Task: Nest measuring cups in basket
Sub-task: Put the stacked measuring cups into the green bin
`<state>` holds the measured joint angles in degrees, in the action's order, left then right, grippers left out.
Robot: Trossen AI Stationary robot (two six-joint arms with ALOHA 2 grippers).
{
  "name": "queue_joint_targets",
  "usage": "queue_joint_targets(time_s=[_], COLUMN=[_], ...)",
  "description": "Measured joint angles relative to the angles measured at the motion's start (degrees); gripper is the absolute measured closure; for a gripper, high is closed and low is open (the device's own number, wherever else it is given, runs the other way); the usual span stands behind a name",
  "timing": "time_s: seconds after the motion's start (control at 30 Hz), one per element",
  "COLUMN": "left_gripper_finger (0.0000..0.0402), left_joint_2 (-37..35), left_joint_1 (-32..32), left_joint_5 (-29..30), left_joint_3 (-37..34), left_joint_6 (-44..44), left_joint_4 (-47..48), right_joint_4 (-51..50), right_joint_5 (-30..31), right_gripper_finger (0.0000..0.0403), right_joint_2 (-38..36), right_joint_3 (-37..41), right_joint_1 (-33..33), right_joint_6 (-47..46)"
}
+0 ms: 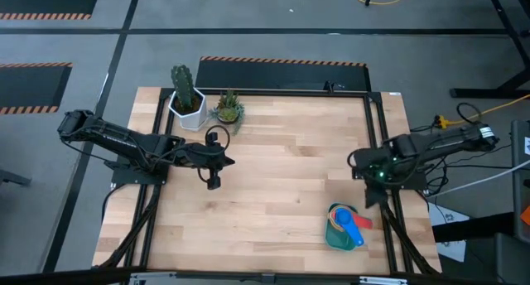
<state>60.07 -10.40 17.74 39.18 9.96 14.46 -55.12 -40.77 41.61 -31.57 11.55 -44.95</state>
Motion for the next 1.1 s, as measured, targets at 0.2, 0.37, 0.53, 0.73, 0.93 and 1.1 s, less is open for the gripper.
queue_joint_targets(time_s=[0.2,0.37,0.53,0.73,0.93,1.1], left_gripper_finger=[0.0388,0.0377,0.0370,0.0371,0.0381,0.0389], left_joint_2=[0.0,0.0,0.0,0.0,0.0,0.0], left_joint_1=[0.0,0.0,0.0,0.0,0.0,0.0], left_joint_5=[0.0,0.0,0.0,-0.5,-1.0,-2.2], left_joint_3=[0.0,0.0,0.0,0.0,0.0,0.0], left_joint_6=[0.0,0.0,0.0,1.0,-1.5,-7.7], left_joint_4=[0.0,0.0,-0.1,-0.4,-9.0,-18.9], right_joint_4=[7.6,21.7,32.0,38.4,41.1,41.4], right_joint_5=[16.0,19.0,20.7,21.7,24.1,28.3], right_gripper_finger=[0.0226,0.0226,0.0226,0.0226,0.0226,0.0226], right_joint_2=[0.3,2.5,8.1,15.9,21.3,23.7], right_joint_3=[-6.5,-7.2,-7.2,-7.2,-7.2,-7.2], right_joint_1=[0.0,2.5,8.7,17.8,26.3,30.9], right_joint_6=[-6.6,-11.8,-16.8,-25.9,-35.4,-39.1])
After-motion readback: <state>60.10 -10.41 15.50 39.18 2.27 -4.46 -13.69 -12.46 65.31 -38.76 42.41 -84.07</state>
